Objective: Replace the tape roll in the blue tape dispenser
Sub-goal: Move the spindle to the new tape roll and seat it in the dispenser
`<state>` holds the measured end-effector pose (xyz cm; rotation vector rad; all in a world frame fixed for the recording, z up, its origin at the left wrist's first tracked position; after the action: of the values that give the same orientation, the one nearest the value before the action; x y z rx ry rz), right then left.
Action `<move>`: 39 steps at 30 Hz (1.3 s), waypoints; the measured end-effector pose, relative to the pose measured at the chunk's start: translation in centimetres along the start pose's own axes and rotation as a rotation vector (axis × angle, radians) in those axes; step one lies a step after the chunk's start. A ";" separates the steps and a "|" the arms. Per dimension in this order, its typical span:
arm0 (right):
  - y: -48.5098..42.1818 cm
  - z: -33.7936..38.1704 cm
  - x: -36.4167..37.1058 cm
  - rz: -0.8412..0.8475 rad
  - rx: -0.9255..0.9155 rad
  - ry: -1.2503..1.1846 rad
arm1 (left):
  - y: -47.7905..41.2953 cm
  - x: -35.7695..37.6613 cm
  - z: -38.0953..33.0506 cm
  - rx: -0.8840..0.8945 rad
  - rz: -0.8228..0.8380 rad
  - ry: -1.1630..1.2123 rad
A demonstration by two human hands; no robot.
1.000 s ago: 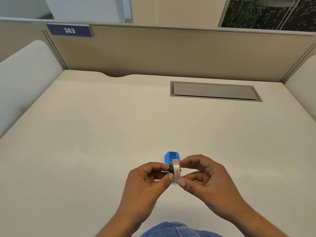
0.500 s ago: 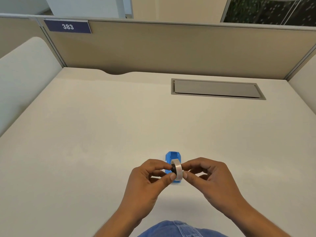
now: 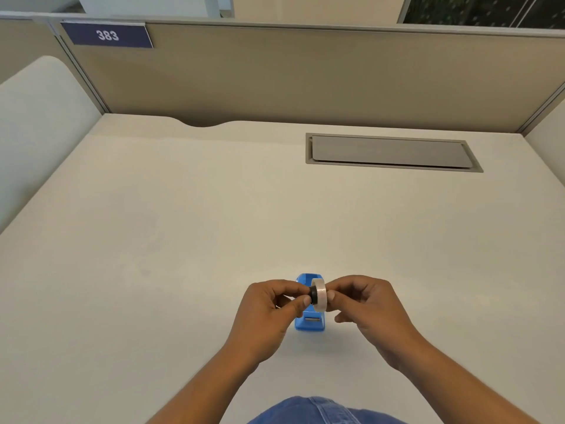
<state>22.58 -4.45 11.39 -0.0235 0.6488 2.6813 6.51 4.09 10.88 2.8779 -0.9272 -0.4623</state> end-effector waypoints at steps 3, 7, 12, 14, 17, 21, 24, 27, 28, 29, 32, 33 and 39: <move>-1.2 -0.5 0.0 -0.038 0.007 0.048 | -1.0 0.3 0.5 0.013 -0.022 -0.056; -2.8 -1.2 -0.2 -0.091 0.024 0.084 | -2.4 0.6 0.8 0.062 -0.056 -0.211; -4.2 -1.8 -0.1 -0.149 -0.037 0.240 | -3.8 0.9 1.5 0.084 -0.067 -0.262; -4.5 -2.0 -0.2 -0.180 -0.074 0.310 | -4.2 1.0 1.8 0.083 -0.067 -0.260; -4.8 -2.5 -0.2 -0.199 -0.093 0.347 | -4.6 1.1 2.4 0.079 -0.064 -0.278; -5.0 -3.0 -0.1 -0.208 -0.101 0.372 | -4.7 1.5 3.1 0.069 -0.061 -0.308; -5.1 -3.4 0.0 -0.218 -0.101 0.395 | -4.8 1.7 3.6 0.057 -0.063 -0.347; -5.3 -3.6 0.1 -0.217 -0.105 0.413 | -4.8 2.0 4.0 0.037 -0.071 -0.377; -5.4 -3.7 0.1 -0.219 -0.106 0.419 | -4.9 2.0 4.1 0.033 -0.076 -0.379; -5.4 -3.7 0.1 -0.223 -0.107 0.422 | -4.9 2.0 4.2 0.034 -0.079 -0.376; -5.6 -3.9 0.1 -0.236 -0.102 0.428 | -4.9 2.0 4.5 0.042 -0.092 -0.357; -5.6 -3.9 0.2 -0.238 -0.100 0.429 | -4.9 2.0 4.6 0.040 -0.097 -0.358; -5.6 -3.8 0.2 -0.216 -0.093 0.414 | -4.8 1.8 5.0 0.045 -0.101 -0.357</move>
<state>24.18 -1.48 5.53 -0.6496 0.5983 2.5072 8.98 6.99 4.85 2.9469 -0.8434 -1.0018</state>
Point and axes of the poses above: each hand's wrist, its own y-axis away from the middle knuckle, its own x-axis out of the palm, z = x × y, the point moved 3 cm from there along -y, towards the middle knuckle, and after that the axes turned 6 degrees about x, right-handed, at the moved point
